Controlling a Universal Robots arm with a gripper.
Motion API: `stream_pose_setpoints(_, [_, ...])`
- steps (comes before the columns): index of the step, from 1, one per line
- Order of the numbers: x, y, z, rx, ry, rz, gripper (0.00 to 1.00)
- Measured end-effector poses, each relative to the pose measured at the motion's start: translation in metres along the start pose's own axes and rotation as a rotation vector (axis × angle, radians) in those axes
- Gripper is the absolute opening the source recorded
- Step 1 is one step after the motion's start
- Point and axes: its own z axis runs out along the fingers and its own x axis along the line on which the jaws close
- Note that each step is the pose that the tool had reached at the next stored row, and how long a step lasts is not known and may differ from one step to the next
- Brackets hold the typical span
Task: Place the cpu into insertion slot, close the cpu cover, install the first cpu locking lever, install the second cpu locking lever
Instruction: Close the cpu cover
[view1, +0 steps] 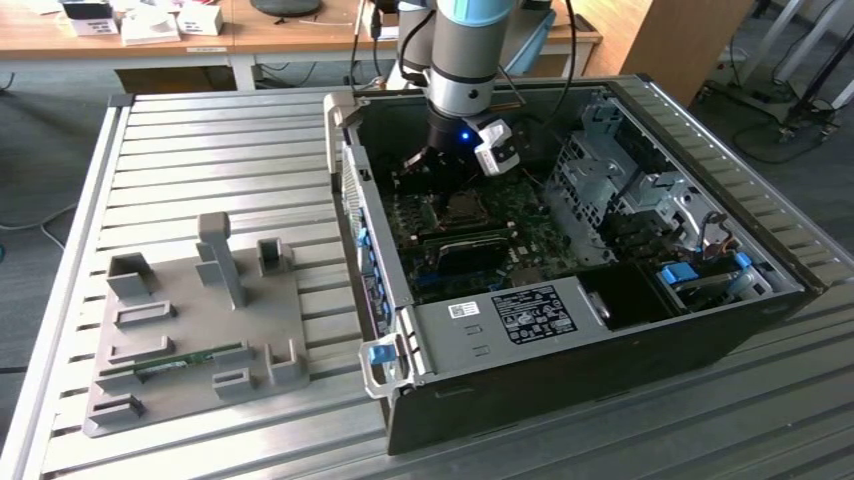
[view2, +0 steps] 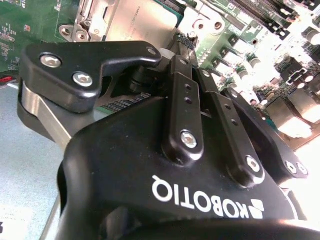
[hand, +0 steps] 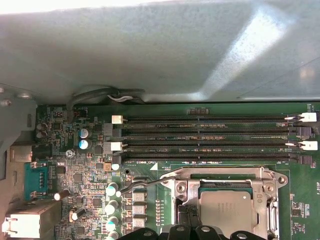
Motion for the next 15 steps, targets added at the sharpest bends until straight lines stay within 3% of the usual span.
stream_pose_setpoints(15, [-0.0002,0.0000,-0.0098,-0.0001,-0.0001,0.000,0.11])
